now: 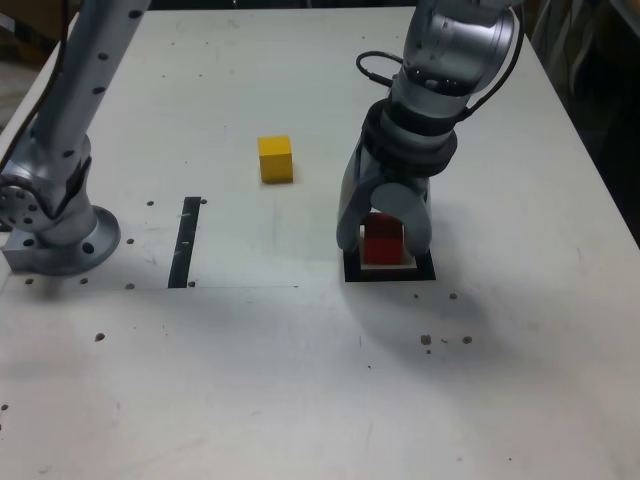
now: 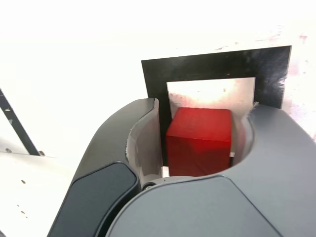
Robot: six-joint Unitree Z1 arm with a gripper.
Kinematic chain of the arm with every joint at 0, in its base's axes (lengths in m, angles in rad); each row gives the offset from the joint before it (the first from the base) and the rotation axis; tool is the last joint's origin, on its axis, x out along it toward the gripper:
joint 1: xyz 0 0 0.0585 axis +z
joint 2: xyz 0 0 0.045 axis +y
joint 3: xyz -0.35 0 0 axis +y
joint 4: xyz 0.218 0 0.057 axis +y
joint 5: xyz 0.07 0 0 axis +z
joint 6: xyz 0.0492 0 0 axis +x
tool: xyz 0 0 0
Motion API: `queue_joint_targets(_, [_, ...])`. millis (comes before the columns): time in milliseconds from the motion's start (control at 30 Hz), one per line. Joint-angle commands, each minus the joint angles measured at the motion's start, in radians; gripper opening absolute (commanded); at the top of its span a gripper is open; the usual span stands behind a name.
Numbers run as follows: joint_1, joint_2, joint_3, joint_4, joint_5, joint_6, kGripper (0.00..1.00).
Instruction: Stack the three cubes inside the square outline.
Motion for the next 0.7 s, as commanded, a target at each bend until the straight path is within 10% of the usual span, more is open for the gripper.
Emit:
queue_joint_targets(0, [0.000,-0.010,-0.011,0.014,0.005,0.002,0.99])
queue_joint_targets(333, [0.027,-0.237,0.045,0.143,0.086,0.005,0.99])
queue_joint_targets(667, [0.282,-0.516,0.318,0.131,0.164,0.103,0.99])
